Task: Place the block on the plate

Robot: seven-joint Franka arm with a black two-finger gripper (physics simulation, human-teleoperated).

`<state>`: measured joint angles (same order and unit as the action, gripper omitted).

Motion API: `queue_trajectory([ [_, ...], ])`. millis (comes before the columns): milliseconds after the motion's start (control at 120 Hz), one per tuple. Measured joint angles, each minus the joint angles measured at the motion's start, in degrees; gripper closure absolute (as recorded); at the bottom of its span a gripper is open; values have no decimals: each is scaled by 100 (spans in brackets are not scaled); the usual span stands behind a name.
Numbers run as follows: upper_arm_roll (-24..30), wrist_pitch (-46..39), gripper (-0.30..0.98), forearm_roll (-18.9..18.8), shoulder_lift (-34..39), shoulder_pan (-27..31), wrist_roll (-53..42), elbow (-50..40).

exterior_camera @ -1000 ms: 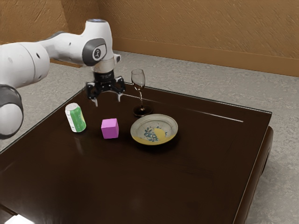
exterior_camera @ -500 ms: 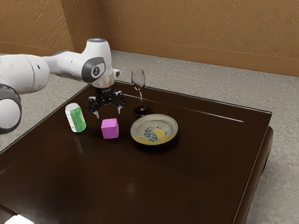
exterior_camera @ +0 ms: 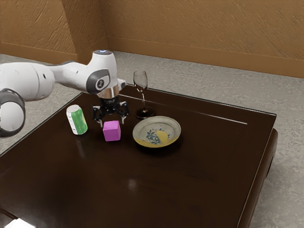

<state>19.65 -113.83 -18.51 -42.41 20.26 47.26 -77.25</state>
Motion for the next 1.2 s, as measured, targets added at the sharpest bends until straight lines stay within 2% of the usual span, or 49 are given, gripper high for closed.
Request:
queue_trajectory([
  [250,-6,-229,2,12,-172,67,-72,-137],
  [633,-41,-384,27,57,-139,84,-144,-170],
  [917,-49,-394,29,132,707,62,-159,-567],
  [1000,-19,-384,29,203,858,-77,-162,-578],
  [1200,-24,-354,29,384,1035,-846,-165,-546],
])
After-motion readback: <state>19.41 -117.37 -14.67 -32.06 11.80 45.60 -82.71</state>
